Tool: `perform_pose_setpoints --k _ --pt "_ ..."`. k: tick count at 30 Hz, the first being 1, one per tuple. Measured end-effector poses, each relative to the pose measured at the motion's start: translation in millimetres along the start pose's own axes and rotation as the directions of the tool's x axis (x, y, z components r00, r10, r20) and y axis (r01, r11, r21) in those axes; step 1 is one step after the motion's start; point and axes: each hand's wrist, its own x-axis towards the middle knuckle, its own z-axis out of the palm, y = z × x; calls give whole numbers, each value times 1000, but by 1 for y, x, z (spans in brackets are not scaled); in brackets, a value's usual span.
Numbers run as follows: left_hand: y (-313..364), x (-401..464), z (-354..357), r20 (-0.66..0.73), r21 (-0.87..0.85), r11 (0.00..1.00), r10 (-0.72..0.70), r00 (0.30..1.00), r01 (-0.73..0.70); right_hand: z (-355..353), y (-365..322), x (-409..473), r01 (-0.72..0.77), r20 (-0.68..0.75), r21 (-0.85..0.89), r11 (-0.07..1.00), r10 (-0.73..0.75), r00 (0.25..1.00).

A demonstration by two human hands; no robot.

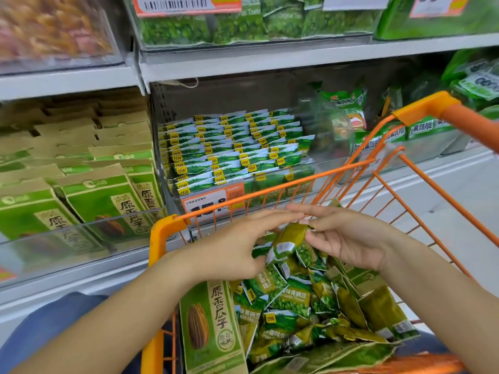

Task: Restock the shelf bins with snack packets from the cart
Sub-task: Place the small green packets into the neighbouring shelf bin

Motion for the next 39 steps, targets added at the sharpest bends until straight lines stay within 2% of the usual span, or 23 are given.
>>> perform_pose_setpoints --k 3,7,9,11,13,15,16,20,24,28,31,33,36,39 --pt "2 -1 2 46 -60 997 -51 998 54 -1 0 2 21 -25 142 990 -18 1000" --pt "5 -1 1 -2 -254 966 -48 999 46 1 -1 1 61 -60 256 965 -48 997" --pt "5 0 2 -82 -272 962 -7 997 -16 4 -1 -2 76 -89 255 964 -55 995" --pt "4 3 3 -233 -218 975 0 972 -52 6 1 -3 79 -125 160 984 -59 990" --pt "4 4 0 -325 -339 941 -110 939 -7 5 3 -2 100 -221 -80 992 -116 968" --pt "5 6 -4 -313 -504 861 -249 917 62 3 3 -1 136 -294 -309 941 -230 928" --pt "6 8 -6 -302 -535 841 -277 912 79 3 3 -2 162 -299 -384 909 -288 910" --pt "9 7 -9 -222 -604 790 -293 930 105 11 7 -5 295 -143 -552 780 -436 888" --pt "11 6 -8 -183 -626 772 -288 940 115 15 13 -2 384 -105 -561 733 -524 845" --pt "13 5 -10 -273 -600 795 -300 914 82 10 11 -2 376 -78 -468 800 -461 884" --pt "13 5 -12 -327 -701 712 -352 877 24 11 14 -3 321 -19 -496 806 -380 925" --pt "15 6 -12 -332 -705 709 -347 877 13 12 17 -2 308 -17 -520 797 -370 929" --pt "15 6 -11 -355 -640 768 -333 873 33 10 15 -1 386 -87 -475 790 -479 873" --pt "12 5 -10 -251 -578 803 -343 905 144 9 11 -2 465 -161 -433 772 -574 803"
